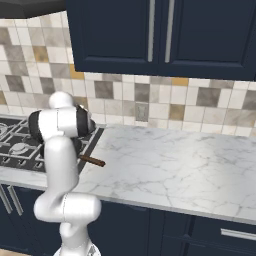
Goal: Place both pans onto different burners. Then place the corn and the shrimp on different pans.
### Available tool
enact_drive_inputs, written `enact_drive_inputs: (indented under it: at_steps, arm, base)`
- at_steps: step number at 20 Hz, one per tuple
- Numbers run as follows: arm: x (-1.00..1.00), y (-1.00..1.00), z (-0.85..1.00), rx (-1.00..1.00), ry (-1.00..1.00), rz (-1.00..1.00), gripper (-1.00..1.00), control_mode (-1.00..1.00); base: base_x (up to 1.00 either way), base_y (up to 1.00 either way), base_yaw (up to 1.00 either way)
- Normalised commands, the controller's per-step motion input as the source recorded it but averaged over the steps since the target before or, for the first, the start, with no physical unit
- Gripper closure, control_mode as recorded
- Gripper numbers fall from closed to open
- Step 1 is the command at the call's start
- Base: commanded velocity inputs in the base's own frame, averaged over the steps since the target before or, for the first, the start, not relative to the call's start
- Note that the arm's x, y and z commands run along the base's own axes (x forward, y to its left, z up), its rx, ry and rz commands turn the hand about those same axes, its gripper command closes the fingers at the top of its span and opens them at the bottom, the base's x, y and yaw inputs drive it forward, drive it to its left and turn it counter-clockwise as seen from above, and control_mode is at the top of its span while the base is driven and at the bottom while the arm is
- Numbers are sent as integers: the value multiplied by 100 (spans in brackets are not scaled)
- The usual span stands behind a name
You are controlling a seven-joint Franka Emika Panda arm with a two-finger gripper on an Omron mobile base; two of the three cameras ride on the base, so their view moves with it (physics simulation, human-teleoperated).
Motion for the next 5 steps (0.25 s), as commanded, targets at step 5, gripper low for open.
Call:
enact_drive_inputs:
  at_steps: [5]
  arm:
    - [-46, -22, 47, 0, -3, 0, -100, -100]
  base:
    - [0, 0, 0]
